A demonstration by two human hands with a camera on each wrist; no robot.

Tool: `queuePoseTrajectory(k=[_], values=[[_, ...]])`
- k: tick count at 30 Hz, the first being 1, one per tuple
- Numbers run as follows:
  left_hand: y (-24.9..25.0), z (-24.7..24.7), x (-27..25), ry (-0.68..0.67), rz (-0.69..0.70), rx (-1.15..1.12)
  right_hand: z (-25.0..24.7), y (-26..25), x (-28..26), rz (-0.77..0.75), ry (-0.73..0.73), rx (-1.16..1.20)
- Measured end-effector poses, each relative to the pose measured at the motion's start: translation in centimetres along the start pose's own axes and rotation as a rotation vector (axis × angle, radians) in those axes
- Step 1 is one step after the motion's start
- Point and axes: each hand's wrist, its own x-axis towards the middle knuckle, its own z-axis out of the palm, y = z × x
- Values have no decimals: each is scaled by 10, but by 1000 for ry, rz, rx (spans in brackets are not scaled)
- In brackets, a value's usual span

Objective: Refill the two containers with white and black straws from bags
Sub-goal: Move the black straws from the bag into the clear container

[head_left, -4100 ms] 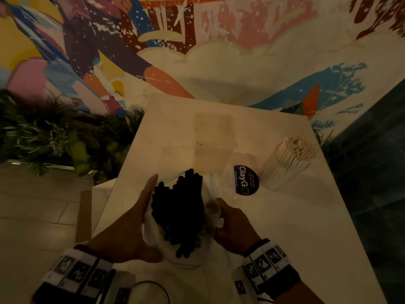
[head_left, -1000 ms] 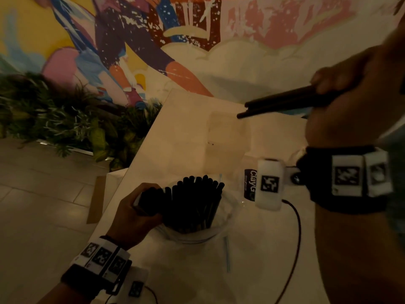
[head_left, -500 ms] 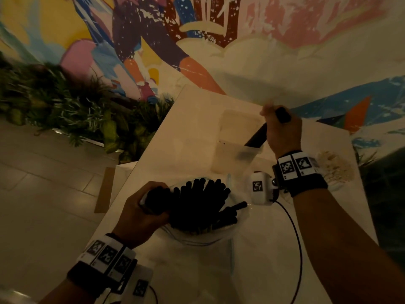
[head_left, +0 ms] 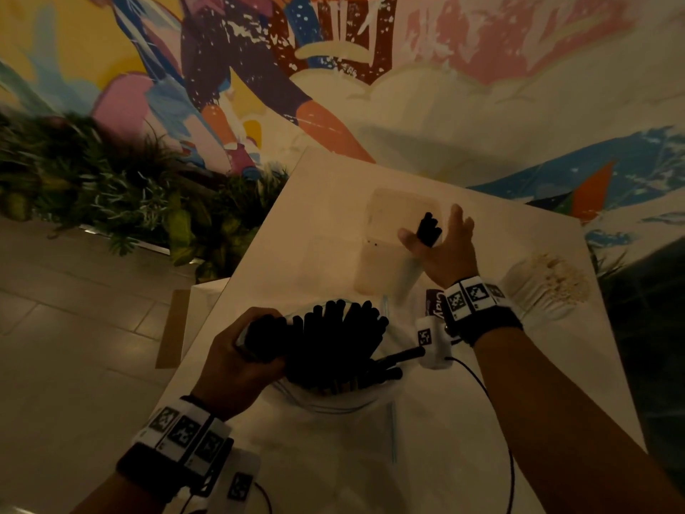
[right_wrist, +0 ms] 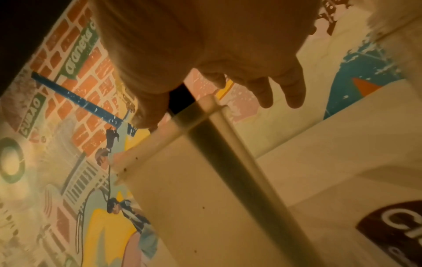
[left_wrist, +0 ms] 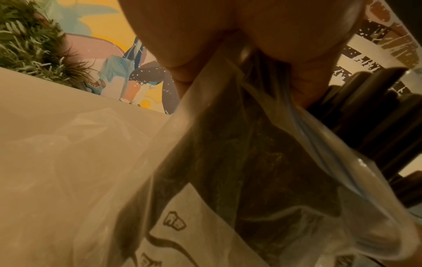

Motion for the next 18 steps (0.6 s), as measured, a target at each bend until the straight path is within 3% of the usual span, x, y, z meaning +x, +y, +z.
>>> queuePoseTrajectory(k=[4, 7, 14, 18], values=[[-1, -2, 1, -7, 6, 15, -11, 11, -32, -44, 89, 277], [-1, -2, 2, -7, 5, 31, -20, 26, -68, -90, 55, 416], [0, -3, 3, -34, -3, 44, -18, 60, -150, -203, -447, 125], [3, -1, 3, -126, -14, -10, 11, 33, -170, -426, -349, 93]])
